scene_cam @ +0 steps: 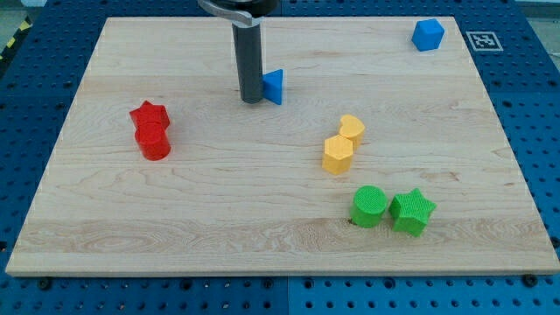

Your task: Place the blue triangle to the bottom left of blue cube

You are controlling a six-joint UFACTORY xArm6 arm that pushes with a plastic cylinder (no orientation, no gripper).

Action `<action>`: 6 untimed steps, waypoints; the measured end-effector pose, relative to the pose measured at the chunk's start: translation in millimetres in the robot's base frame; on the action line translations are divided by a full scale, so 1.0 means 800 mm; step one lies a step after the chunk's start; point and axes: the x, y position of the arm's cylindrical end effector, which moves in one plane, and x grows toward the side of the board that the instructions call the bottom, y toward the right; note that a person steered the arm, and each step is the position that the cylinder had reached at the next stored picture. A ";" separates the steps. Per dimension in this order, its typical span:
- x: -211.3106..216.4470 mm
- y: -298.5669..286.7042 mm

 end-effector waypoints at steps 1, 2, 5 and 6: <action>-0.004 0.001; -0.005 0.014; -0.029 0.066; -0.036 0.099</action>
